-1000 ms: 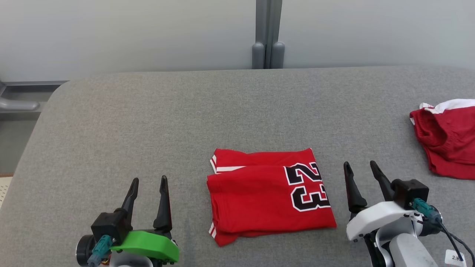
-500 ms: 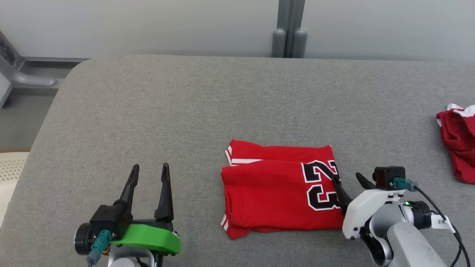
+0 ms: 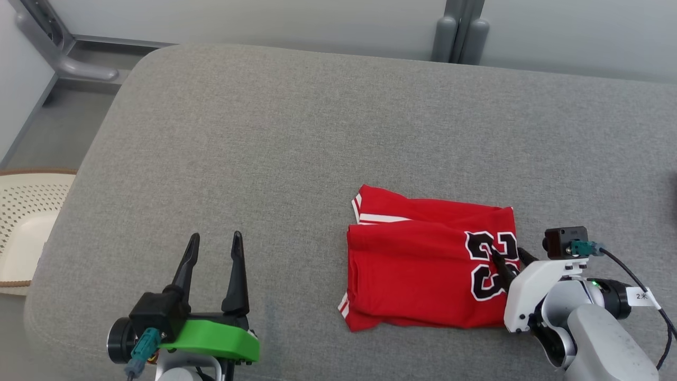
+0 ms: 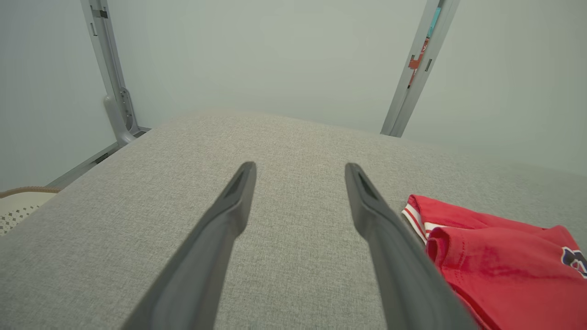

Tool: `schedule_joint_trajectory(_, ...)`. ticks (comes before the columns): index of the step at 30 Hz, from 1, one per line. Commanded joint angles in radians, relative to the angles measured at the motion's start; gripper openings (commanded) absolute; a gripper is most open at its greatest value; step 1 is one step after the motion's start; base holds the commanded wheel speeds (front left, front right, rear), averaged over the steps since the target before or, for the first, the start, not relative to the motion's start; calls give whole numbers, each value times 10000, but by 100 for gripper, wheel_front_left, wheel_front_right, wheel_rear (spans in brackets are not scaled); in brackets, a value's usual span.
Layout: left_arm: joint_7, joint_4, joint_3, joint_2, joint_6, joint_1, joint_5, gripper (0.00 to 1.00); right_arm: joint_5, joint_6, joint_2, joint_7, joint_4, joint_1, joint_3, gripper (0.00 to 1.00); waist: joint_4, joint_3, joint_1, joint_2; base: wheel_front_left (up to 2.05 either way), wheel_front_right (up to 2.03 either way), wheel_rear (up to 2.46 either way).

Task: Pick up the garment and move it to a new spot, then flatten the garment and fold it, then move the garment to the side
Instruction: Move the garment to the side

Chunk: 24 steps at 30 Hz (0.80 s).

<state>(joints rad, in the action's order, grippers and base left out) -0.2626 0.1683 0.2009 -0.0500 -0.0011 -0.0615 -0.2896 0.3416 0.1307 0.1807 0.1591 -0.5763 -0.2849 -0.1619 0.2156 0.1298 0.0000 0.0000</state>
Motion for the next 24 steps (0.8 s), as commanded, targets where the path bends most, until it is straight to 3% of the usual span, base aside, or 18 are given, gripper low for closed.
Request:
schedule_joint_trajectory(1, -24, -16, 30, -15, 10, 31, 7, 100, -23, -5, 15, -35, -173, -14, -106, 0, -61, 4, 0, 0, 0, 0, 0)
schedule_joint_trajectory(8, -24, -59, 125, -15, -80, 103, 181, 100, -201, -13, 185, -694, -67, -525, 51, 0, -1068, -40, 0, 0, 0, 0, 0)
schedule_joint_trajectory(17, -24, -161, 465, -18, -208, -361, 293, 100, -253, -11, 749, -946, 623, -894, 575, 0, -3732, 462, 0, 0, 0, 0, 0)
schedule_joint_trajectory(24, -21, 87, 724, -86, -335, -1054, 540, 100, -152, -11, 554, -1157, 1013, -1057, 933, 0, -5319, 1203, 0, 0, 0, 0, 0)
